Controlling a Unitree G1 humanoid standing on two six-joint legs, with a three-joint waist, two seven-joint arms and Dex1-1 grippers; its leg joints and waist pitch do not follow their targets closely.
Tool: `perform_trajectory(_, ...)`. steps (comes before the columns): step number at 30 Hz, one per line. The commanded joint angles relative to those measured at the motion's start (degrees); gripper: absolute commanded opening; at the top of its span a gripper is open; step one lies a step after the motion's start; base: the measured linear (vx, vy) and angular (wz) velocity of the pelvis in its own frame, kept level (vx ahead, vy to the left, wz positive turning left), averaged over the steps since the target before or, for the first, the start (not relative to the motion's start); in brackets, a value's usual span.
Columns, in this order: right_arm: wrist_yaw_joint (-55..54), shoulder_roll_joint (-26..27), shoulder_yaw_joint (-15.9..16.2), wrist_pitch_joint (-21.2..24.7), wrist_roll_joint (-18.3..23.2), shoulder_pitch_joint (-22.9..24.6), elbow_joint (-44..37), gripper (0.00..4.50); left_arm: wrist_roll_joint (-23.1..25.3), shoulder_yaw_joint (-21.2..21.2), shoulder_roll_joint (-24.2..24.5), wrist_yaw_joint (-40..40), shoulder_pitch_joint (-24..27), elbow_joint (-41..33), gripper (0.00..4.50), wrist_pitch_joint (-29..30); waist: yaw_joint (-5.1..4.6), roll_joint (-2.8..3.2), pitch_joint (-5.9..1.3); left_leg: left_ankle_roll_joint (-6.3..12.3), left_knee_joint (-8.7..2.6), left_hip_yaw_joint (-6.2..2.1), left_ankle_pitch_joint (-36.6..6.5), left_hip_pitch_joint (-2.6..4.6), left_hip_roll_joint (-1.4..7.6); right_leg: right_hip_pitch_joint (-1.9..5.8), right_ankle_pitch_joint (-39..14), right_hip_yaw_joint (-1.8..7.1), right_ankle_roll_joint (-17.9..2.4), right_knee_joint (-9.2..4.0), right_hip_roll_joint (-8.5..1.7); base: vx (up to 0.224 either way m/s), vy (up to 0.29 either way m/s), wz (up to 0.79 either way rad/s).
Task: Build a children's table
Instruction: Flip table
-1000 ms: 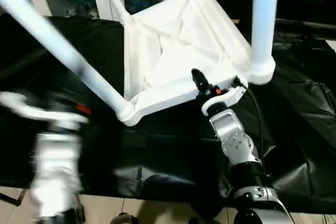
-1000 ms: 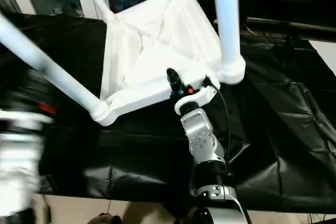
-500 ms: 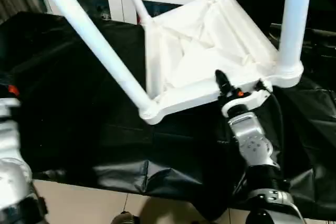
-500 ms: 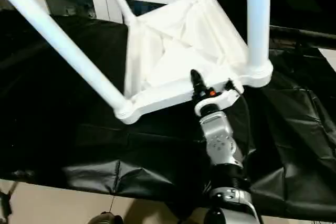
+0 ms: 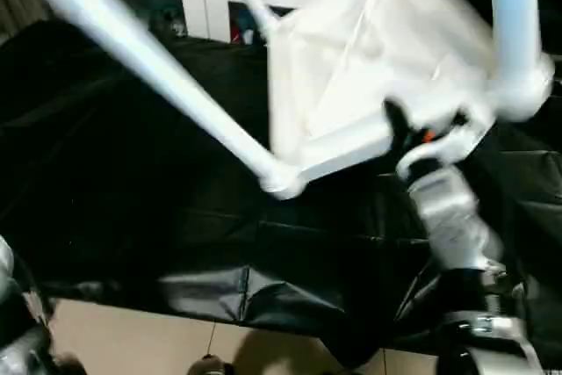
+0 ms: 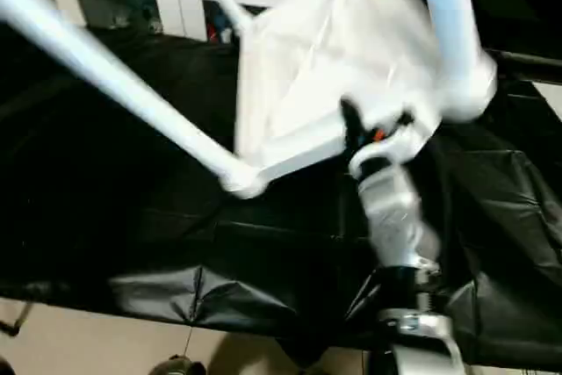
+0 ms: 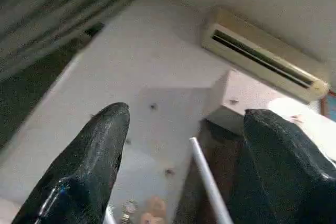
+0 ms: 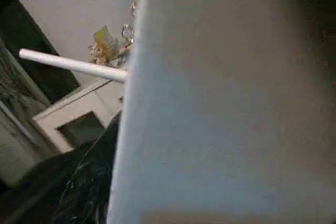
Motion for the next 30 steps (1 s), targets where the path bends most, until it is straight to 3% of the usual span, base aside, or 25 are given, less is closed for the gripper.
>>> perform_trajectory(1,-0.68,-3.31,1.93,1.11,-8.55,1.99,-0.64,2.01,0.72,0.74,1.82,1.07,-0.33,0.92,3.87,1.44,-0.73,0.62,-3.09,-6.65,-5.07,-1.03,-22.44,2.08,1.30,0.32,-22.69,1.02,-1.70,-4.51,-0.83,0.000,0.000,0.00)
perform_trajectory(5,-1.94,-6.33,3.72,3.77,-10.67,2.36,-3.01,2.01,3.04,-1.25,5.00,-0.14,1.45,1.22,3.87,4.89,-1.01,0.57,-2.99,-7.39,-5.30,-1.33,-26.51,2.39,1.35,0.00,-24.50,0.82,-1.35,-4.79,-0.60,0.000,0.000,0.00)
perform_trajectory(6,-2.82,-7.73,4.90,5.54,-11.05,2.22,-4.47,2.01,8.44,-5.05,7.62,-2.53,3.04,1.06,3.87,5.95,-0.97,0.59,-2.99,-7.51,-5.25,-1.30,-27.37,2.64,1.37,-0.28,-25.33,0.85,-1.30,-4.98,-0.62,0.000,0.000,0.00)
perform_trajectory(8,-3.50,-8.57,5.67,7.41,-11.66,1.99,-5.73,2.01,10.43,-8.21,9.41,-3.98,4.16,0.37,3.87,7.82,-0.93,0.40,-2.81,-7.42,-5.36,-1.45,-28.54,2.59,1.37,-0.47,-28.40,0.93,-0.23,-5.35,-0.68,0.000,0.000,0.00)
perform_trajectory(10,-3.91,-8.99,6.06,8.76,-11.98,1.57,-6.45,2.01,10.93,-10.66,10.52,-4.15,4.86,-0.65,3.87,10.10,-0.93,0.49,-2.88,-7.70,-5.33,-1.48,-29.31,2.86,1.41,-0.70,-28.28,0.96,-0.63,-5.32,-0.69,0.000,0.000,0.00)
perform_trajectory(11,-4.08,-9.37,6.64,9.98,-12.36,1.14,-7.12,2.01,12.13,-12.98,11.56,-5.19,5.63,-1.56,3.87,11.17,-1.04,0.34,-2.86,-7.72,-5.49,-1.69,-29.68,2.41,1.40,-0.36,-27.68,0.90,-1.18,-5.19,-0.83,0.000,0.000,0.00)
perform_trajectory(15,-4.81,-10.06,7.63,13.62,-13.07,0.27,-9.17,1.97,13.78,-17.25,13.58,-7.63,7.53,-2.85,3.87,13.36,-1.70,0.18,-2.99,-7.79,-5.55,-1.69,-29.60,2.29,1.43,-0.39,-24.97,0.89,-2.47,-4.94,-0.71,0.000,0.000,0.00)
perform_trajectory(25,-8.46,-10.65,10.40,20.28,-15.00,-0.77,-13.97,1.95,20.53,-26.58,16.78,-12.69,9.39,-5.75,3.87,14.82,-2.12,-0.17,-3.03,-7.70,-5.46,-1.47,-27.23,2.03,1.42,-0.33,-23.85,1.09,-2.18,-4.79,-0.73,0.000,0.000,0.00)
perform_trajectory(26,-9.90,-9.57,13.20,22.99,-17.55,-0.24,-17.11,1.95,22.99,-30.70,17.54,-14.44,9.23,-6.67,3.87,14.98,-2.10,-0.08,-2.88,-7.92,-5.52,-1.49,-27.53,2.16,1.46,-0.55,-24.40,1.13,-1.96,-5.02,-0.67,0.000,0.000,0.00)
perform_trajectory(30,-12.53,-7.20,17.41,24.45,-21.89,1.06,-19.78,1.95,25.73,-35.41,15.21,-13.71,6.62,-6.14,3.87,15.15,-2.19,-0.11,-3.06,-8.77,-5.61,-1.44,-26.73,2.10,1.52,-0.62,-23.33,1.25,-2.03,-4.76,-0.79,0.000,0.000,0.00)
